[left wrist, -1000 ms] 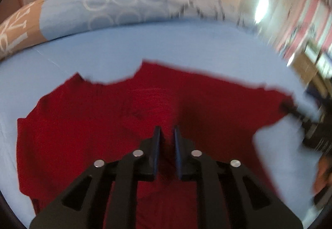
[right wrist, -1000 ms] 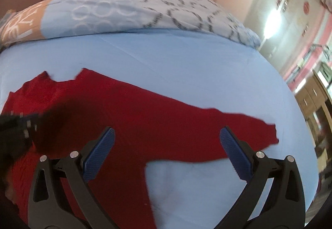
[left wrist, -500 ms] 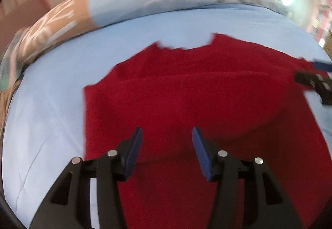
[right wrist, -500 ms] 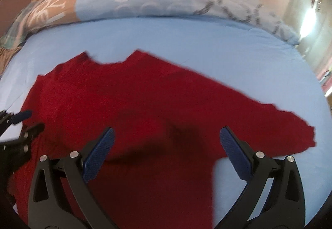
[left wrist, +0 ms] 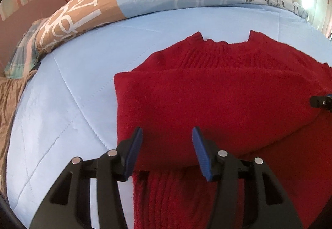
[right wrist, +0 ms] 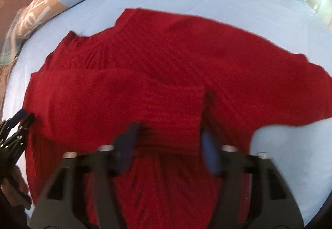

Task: Fold small clothes
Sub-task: 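Grasp the other sleeve cuff with the right tool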

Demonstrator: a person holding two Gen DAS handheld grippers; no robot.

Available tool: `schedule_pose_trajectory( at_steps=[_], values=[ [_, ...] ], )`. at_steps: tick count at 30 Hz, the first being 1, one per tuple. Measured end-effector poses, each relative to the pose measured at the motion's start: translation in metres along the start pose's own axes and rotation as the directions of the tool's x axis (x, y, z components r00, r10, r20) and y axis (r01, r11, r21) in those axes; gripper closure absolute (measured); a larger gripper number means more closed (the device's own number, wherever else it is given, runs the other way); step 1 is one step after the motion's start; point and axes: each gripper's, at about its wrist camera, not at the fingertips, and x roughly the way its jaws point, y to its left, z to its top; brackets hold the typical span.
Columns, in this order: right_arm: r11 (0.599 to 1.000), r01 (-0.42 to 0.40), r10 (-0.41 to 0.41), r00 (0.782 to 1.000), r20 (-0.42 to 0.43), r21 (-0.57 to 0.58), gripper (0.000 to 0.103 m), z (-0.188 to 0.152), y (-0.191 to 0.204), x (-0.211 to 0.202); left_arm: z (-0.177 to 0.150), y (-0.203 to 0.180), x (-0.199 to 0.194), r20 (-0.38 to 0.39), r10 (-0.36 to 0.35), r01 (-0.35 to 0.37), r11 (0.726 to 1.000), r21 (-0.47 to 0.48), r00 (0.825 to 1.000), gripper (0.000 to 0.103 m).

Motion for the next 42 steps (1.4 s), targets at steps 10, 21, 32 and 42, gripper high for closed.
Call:
schedule_pose_trajectory(
  at_steps=[10,21,32,42],
  values=[
    [0.921,0.043,0.142,0.889,0.435,-0.387,0.085,0.037,0.065,-0.104,0.002,0.017,-0.012,0.043,0.075,-0.071,0.994,-0.078,0.996,0.051],
    [0.996,-0.027,0.04,0.987,0.154,-0.085,0.076,0.041,-0.038,0.007,0.023,0.014,-0.014,0.077,0.049,-0.041,0.994,-0.101,0.996,0.048],
    [0.976,0.168,-0.123,0.951,0.284,-0.141,0.038,0.021,0.002,-0.027,0.031,-0.009,0.025,0.015,0.046,-0.046,0.999,-0.029,0.999,0.048],
    [0.998,0.028,-0.014,0.976,0.22,-0.059,0.043,0.024,-0.021,-0.006,0.033,-0.011,0.021,-0.004,0.035,-0.035,0.999,-0.012,0.999,0.046]
  ],
)
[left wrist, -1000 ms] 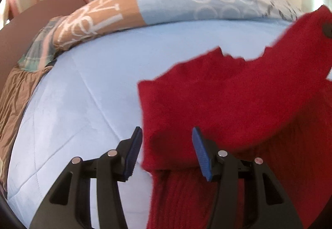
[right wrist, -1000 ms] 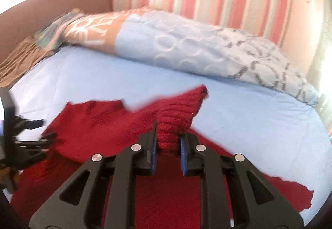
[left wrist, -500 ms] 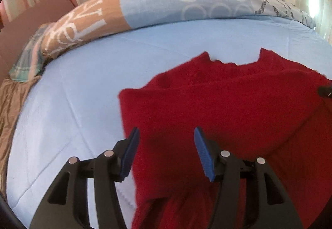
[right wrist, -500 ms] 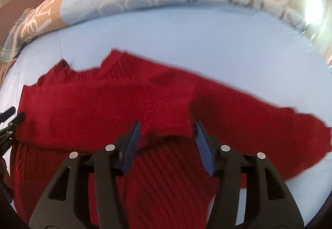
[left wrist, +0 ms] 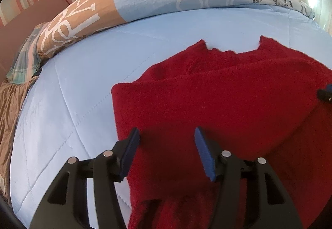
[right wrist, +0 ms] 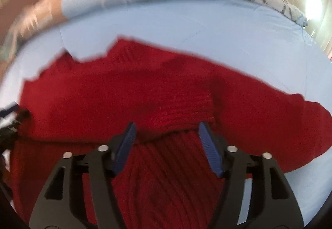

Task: Fold small clothes
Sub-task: 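Grasp the other sleeve cuff with the right tool, then fold the held sleeve across the sweater body with the right tool and release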

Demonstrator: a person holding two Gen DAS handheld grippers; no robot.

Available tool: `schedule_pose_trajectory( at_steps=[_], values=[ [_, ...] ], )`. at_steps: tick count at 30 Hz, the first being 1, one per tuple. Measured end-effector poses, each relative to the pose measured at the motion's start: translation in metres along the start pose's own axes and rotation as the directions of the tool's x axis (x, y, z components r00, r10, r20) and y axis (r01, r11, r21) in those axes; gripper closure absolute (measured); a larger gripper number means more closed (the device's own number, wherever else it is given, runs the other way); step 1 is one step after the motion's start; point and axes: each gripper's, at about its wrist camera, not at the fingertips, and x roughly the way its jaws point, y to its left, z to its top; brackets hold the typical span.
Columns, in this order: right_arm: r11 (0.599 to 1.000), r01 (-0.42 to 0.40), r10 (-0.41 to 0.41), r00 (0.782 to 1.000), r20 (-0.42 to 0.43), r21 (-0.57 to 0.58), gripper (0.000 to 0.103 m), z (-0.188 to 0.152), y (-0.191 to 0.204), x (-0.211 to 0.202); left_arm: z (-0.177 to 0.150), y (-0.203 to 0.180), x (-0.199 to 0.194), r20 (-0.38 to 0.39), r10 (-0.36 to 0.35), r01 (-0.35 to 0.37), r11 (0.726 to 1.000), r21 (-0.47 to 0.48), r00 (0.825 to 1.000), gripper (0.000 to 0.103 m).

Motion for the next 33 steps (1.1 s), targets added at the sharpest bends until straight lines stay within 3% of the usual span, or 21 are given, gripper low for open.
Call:
schedule_pose_trajectory(
  at_steps=[2,6,10,18,23,26,30,33],
  values=[
    [1.0,0.015,-0.016,0.997,0.073,0.005,0.041,0.001,-0.008,-0.026,0.005,-0.004,-0.01,-0.003,-0.019,0.019,1.0,-0.023,1.0,0.03],
    [0.995,0.097,-0.096,0.985,0.143,0.001,0.029,-0.003,-0.03,-0.067,0.017,-0.026,-0.031,0.03,-0.039,0.04,0.999,-0.026,0.999,0.022],
    [0.975,0.221,-0.223,0.953,0.204,0.03,0.014,-0.018,-0.064,-0.097,0.034,-0.064,-0.038,0.069,-0.084,0.085,0.996,-0.015,0.994,0.01],
    [0.927,0.346,-0.361,0.927,0.097,0.142,0.013,-0.054,-0.169,-0.087,0.059,-0.148,-0.028,0.077,-0.148,0.142,0.987,0.072,0.986,0.01],
    [0.897,0.348,-0.365,0.931,0.013,0.273,0.02,-0.068,-0.237,-0.075,0.067,-0.183,-0.027,0.092,-0.147,0.133,0.98,0.146,0.985,0.01],
    [0.855,0.357,-0.368,0.929,-0.045,0.376,0.023,-0.069,-0.277,-0.068,0.068,-0.193,-0.024,0.088,-0.146,0.13,0.977,0.17,0.985,0.01],
    [0.802,0.329,-0.317,0.942,-0.11,0.498,0.029,-0.071,-0.312,-0.056,0.069,-0.201,-0.02,0.078,-0.133,0.117,0.976,0.183,0.988,0.01],
    [0.797,0.307,-0.283,0.951,-0.127,0.52,0.039,-0.072,-0.318,-0.048,0.068,-0.203,-0.02,0.079,-0.124,0.107,0.975,0.197,0.989,0.01]
  ],
)
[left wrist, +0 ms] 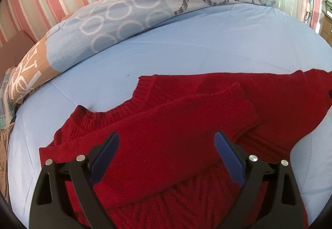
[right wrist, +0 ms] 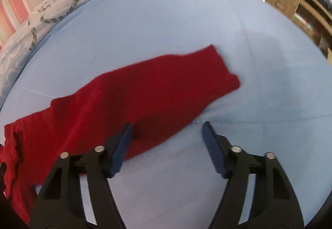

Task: Fold small clothes
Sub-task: 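Fold the held sleeve across the sweater body with the right tool and release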

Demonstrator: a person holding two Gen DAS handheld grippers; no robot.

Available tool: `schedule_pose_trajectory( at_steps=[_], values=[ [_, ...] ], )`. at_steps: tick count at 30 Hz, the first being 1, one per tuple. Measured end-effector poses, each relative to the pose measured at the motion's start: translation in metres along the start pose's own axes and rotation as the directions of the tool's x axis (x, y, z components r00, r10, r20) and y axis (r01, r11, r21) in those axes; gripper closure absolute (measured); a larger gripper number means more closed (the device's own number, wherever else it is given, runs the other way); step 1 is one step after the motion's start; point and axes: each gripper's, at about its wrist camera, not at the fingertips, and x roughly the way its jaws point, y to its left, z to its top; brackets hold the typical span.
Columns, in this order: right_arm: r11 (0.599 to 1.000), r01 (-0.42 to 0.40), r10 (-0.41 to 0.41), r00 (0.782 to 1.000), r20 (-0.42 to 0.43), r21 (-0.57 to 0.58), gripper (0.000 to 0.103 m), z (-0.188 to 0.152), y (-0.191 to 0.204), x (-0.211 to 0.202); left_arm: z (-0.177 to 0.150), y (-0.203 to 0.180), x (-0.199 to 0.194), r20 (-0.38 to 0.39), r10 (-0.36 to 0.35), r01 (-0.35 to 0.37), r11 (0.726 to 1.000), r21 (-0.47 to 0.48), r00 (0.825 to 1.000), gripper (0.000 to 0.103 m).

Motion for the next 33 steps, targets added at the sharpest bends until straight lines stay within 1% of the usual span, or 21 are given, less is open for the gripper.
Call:
schedule_pose_trajectory(
  at_steps=[2,3,4,5,7,11,15,18,20,21,24,27,30,31,33],
  values=[
    [0.999,0.001,0.0,1.0,0.013,-0.045,0.059,0.001,0.006,0.001,-0.001,0.0,0.001,-0.003,0.008,-0.008,1.0,0.012,1.0,0.01],
    [0.997,0.014,-0.013,1.0,0.02,-0.078,0.065,0.001,0.012,-0.001,-0.001,0.002,0.001,-0.005,0.011,-0.011,1.0,0.013,1.0,0.01],
    [0.994,0.027,-0.024,0.999,0.028,-0.101,0.077,0.001,0.016,-0.002,-0.002,0.002,0.001,-0.006,0.012,-0.012,1.0,0.01,1.0,0.01],
    [0.991,0.041,-0.037,0.999,0.036,-0.124,0.084,0.001,0.02,-0.003,-0.002,0.004,0.001,-0.007,0.011,-0.011,1.0,0.006,1.0,0.01],
    [0.984,0.065,-0.055,0.996,0.065,-0.168,0.09,-0.001,0.029,-0.012,-0.004,0.008,0.0,-0.011,0.01,-0.01,1.0,-0.004,1.0,0.01],
    [0.971,0.079,-0.055,0.992,0.11,-0.224,0.095,-0.004,0.045,-0.026,-0.008,0.019,-0.004,-0.014,0.019,-0.02,1.0,-0.014,1.0,0.01],
    [0.951,0.089,-0.041,0.985,0.166,-0.295,0.095,-0.008,0.075,-0.044,-0.013,0.036,-0.009,-0.026,0.034,-0.035,0.999,-0.033,0.999,0.01],
    [0.932,0.08,-0.004,0.977,0.211,-0.352,0.096,-0.015,0.1,-0.062,-0.018,0.051,-0.012,-0.036,0.048,-0.049,0.998,-0.047,0.998,0.01],
    [0.921,0.049,0.042,0.974,0.224,-0.387,0.096,-0.017,0.12,-0.072,-0.021,0.06,-0.014,-0.037,0.055,-0.057,0.997,-0.054,0.998,0.01],
    [0.916,0.03,0.068,0.971,0.228,-0.4,0.096,-0.02,0.128,-0.079,-0.023,0.064,-0.016,-0.037,0.058,-0.06,0.997,-0.058,0.998,0.01],
    [0.899,-0.071,0.175,0.963,0.206,-0.432,0.096,-0.025,0.163,-0.095,-0.029,0.079,-0.019,-0.04,0.067,-0.07,0.994,-0.079,0.997,0.01],
    [0.862,-0.175,0.285,0.943,0.169,-0.476,0.096,-0.036,0.208,-0.111,-0.034,0.092,-0.022,-0.047,0.07,-0.074,0.993,-0.096,0.996,0.01],
    [0.804,-0.274,0.385,0.916,0.111,-0.528,0.096,-0.055,0.258,-0.12,-0.043,0.112,-0.027,-0.055,0.09,-0.096,0.988,-0.119,0.994,0.01],
    [0.774,-0.318,0.424,0.902,0.076,-0.548,0.096,-0.065,0.279,-0.122,-0.047,0.122,-0.029,-0.059,0.101,-0.108,0.986,-0.129,0.993,0.01],
    [0.723,-0.378,0.473,0.881,0.015,-0.578,0.096,-0.084,0.31,-0.121,-0.054,0.139,-0.032,-0.065,0.12,-0.128,0.982,-0.142,0.991,0.01]
  ],
)
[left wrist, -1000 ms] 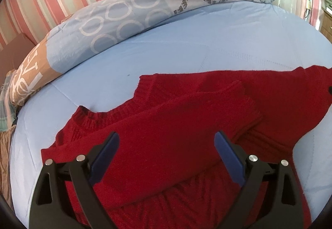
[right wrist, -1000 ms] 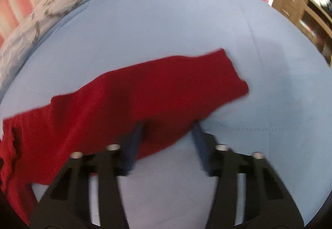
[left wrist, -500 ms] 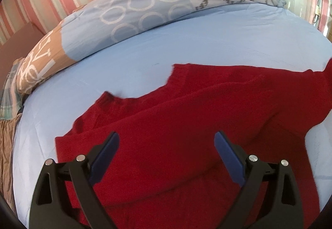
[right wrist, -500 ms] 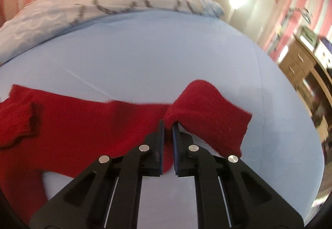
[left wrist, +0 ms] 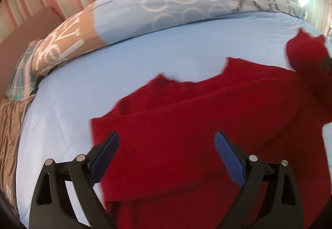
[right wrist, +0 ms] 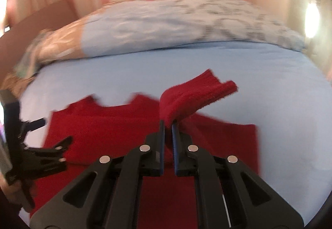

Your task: Fold small clothes

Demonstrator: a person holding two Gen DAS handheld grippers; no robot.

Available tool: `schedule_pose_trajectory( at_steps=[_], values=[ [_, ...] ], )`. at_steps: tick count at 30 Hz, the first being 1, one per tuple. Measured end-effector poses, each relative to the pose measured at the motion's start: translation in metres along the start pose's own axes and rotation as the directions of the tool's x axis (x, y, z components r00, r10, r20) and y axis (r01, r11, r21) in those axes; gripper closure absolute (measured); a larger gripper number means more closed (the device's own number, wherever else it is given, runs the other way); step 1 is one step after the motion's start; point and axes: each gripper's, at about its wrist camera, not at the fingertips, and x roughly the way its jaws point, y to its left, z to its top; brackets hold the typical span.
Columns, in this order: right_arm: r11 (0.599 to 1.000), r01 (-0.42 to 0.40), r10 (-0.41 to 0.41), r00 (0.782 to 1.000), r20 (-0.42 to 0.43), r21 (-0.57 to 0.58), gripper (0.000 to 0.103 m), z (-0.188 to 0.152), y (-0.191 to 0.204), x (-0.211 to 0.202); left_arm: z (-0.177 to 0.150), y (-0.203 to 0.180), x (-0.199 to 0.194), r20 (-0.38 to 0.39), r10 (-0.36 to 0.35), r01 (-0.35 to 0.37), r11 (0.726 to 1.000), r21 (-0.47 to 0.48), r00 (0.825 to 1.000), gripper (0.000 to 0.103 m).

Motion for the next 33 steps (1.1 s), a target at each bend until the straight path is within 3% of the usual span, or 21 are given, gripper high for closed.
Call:
schedule_pose_trajectory(
  at_steps=[4,9,10,13,15,18,20,24,28,30,31,33],
  values=[
    [0.993,-0.085,0.079,0.994,-0.074,-0.08,0.096,-0.015,0.053,0.029,-0.012,0.04,0.002,-0.02,0.042,-0.043,0.998,-0.044,0.999,0.01],
    [0.985,-0.115,0.084,0.971,-0.223,-0.129,0.094,-0.045,0.075,0.066,-0.029,0.064,0.006,-0.062,0.01,-0.017,0.994,-0.106,0.998,0.01],
    [0.984,-0.128,0.098,0.969,-0.227,-0.123,0.09,-0.046,0.075,0.065,-0.03,0.064,0.005,-0.061,0.012,-0.018,0.994,-0.105,0.998,0.01],
    [0.979,-0.164,0.133,0.965,-0.227,-0.124,0.054,-0.046,0.071,0.052,-0.033,0.059,0.003,-0.058,-0.016,0.01,0.995,-0.103,0.998,0.01],
    [0.972,-0.189,0.158,0.965,-0.211,-0.138,0.052,-0.044,0.068,0.04,-0.032,0.051,0.0,-0.052,-0.032,0.027,0.995,-0.094,0.998,0.01],
    [0.98,-0.145,0.117,0.974,-0.192,-0.139,0.052,-0.043,0.05,0.025,-0.029,0.039,-0.004,-0.036,-0.059,0.056,0.994,-0.091,0.998,0.01],
    [0.989,-0.08,0.058,0.983,-0.175,-0.124,0.051,-0.042,0.031,0.019,-0.026,0.03,-0.004,-0.03,-0.115,0.111,0.988,-0.109,0.993,0.01],
    [0.999,-0.003,-0.005,0.985,-0.174,-0.041,0.051,-0.047,-0.01,0.013,-0.026,0.008,0.0,-0.033,-0.193,0.186,0.971,-0.15,0.981,0.01],
    [0.999,0.039,-0.044,0.983,-0.176,-0.03,0.051,-0.057,-0.03,0.008,-0.023,-0.008,0.012,-0.043,-0.277,0.263,0.942,-0.208,0.96,0.01],
    [0.999,0.047,-0.05,0.983,-0.179,-0.025,0.051,-0.06,-0.034,0.008,-0.021,-0.016,0.017,-0.044,-0.288,0.273,0.94,-0.204,0.957,0.029],
    [0.999,0.05,-0.053,0.982,-0.181,-0.022,0.051,-0.061,-0.037,0.007,-0.02,-0.02,0.021,-0.072,-0.293,0.274,0.941,-0.198,0.953,0.059],
    [0.998,0.055,-0.057,0.982,-0.18,-0.016,0.051,-0.063,-0.04,0.008,-0.02,-0.022,0.023,-0.083,-0.288,0.268,0.944,-0.195,0.954,0.06]
  ],
)
